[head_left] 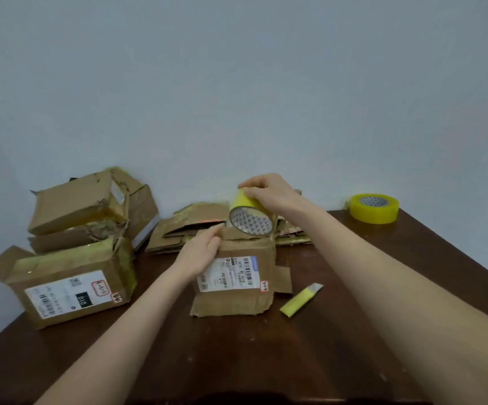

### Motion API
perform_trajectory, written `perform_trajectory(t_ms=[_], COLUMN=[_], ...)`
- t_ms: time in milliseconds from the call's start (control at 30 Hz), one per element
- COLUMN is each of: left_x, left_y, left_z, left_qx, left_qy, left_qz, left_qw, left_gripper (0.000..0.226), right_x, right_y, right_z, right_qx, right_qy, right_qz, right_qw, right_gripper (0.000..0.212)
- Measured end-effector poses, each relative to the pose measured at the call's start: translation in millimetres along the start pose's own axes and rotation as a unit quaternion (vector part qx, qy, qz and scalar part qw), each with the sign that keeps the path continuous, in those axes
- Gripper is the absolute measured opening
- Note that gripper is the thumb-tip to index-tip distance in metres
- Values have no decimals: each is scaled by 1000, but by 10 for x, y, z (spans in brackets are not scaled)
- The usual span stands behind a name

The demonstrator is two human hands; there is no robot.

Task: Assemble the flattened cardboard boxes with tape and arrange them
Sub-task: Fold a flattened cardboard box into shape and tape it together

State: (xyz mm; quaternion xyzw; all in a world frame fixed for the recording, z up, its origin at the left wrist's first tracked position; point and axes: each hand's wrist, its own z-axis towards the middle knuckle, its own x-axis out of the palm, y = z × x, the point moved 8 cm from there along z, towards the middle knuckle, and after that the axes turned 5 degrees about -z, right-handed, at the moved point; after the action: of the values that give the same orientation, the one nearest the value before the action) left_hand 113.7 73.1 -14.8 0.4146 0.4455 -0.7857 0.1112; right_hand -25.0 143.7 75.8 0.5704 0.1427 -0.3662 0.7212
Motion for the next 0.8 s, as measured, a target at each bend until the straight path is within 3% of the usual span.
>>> perform_trajectory(t_ms=[33,67,100,133,233,333,533,800], left_x=[-90,-158,-209,-248,-307,-308,-383,-428], left_y=[65,119,170,185,155,87,332,467], left_z=[13,21,35,52,118,198,170,142], left_qx=[-48,-90,-123,-143,-147,-114,-136,-144], left_qy=[-27,-51,-67,-69,-67,-92,-207,-250], left_qz=[-161,-300,-382,-407,-373,-352,-335,-243], left_qw=[985,948,913,900,914,924,909,926], left_gripper=[37,32,30,35,43,29,25,33], right_x=[120,220,296,345,406,446,430,319], right_y=[-13,-34,-50,-61,-65,-43,-355,-207], right_z=[73,134,181,226,331,371,231,279], right_qx=[0,-1,-4,-6,-4,-9,7,-43], right_qy=[25,44,55,59,60,67,115,46], right_qz=[-18,-30,-33,-31,-31,-32,-9,-6], right_qw=[1000,999,998,998,998,997,993,998], right_gripper=[29,30,30,29,26,27,55,40])
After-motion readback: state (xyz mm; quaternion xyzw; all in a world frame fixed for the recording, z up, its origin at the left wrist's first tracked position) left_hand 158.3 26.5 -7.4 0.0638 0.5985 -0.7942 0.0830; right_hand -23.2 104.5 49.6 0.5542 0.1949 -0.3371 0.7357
